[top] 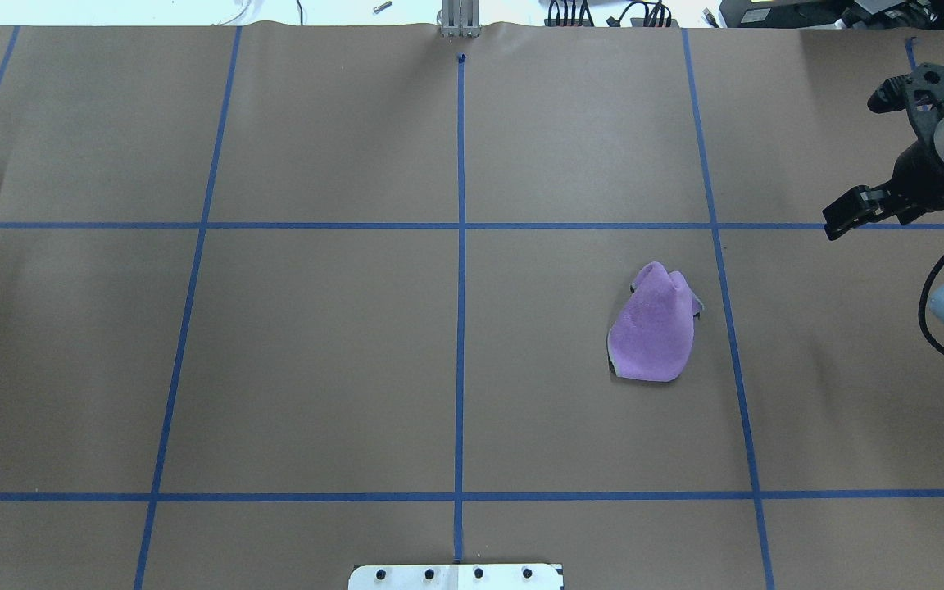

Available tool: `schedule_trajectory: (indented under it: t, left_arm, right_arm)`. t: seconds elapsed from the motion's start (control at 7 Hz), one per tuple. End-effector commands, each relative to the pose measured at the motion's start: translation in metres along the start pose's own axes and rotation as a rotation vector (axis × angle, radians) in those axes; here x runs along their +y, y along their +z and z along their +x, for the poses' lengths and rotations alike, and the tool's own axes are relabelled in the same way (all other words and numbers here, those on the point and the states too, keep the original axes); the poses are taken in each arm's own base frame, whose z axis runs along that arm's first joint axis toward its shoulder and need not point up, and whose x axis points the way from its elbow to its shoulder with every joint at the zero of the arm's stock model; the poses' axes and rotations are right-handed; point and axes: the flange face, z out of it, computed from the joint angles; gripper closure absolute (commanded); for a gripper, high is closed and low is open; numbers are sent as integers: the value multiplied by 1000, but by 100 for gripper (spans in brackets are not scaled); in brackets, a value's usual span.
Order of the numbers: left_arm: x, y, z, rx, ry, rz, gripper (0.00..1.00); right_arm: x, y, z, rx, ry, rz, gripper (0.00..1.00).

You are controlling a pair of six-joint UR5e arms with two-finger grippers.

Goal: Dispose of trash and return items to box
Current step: 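Carry the yellow cup with the left gripper into the clear bin, then reach the right gripper down to the purple cloth and pinch it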

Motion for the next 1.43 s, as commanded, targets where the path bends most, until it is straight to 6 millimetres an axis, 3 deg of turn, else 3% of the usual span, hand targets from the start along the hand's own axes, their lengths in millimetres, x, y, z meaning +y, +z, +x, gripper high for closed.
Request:
schedule_trajectory:
  t: [0.0,0.14,0.29,0.43,0.71,0.86,1.0,1.14,1.29]
  left_arm:
    - [1,35,6,3,17,1,100]
    - [1,43,13,2,32,-10,94]
    - [1,43,17,5,45,-9,44]
    - [0,41,19,8,70,12,2]
    - [-8,23,29,47,84,42,1]
    - [-15,-1,37,86,79,59,2]
    - [-26,-40,54,107,54,69,2]
    - [-33,-87,89,115,34,67,2]
    - [-31,-139,139,108,18,55,2]
  right_arm:
    - [0,0,0,0,1,0,0]
    - [0,0,0,1,1,0,0]
    - [0,0,0,1,1,0,0]
    - [0,0,0,-1,0,1,0]
    - [0,-3,-3,-5,5,6,0]
    - [0,-6,-6,-10,32,9,0]
    - [1,-7,-16,-22,67,11,0]
    - [9,-7,-39,-36,113,6,0]
    - [20,-10,-64,-58,158,2,0]
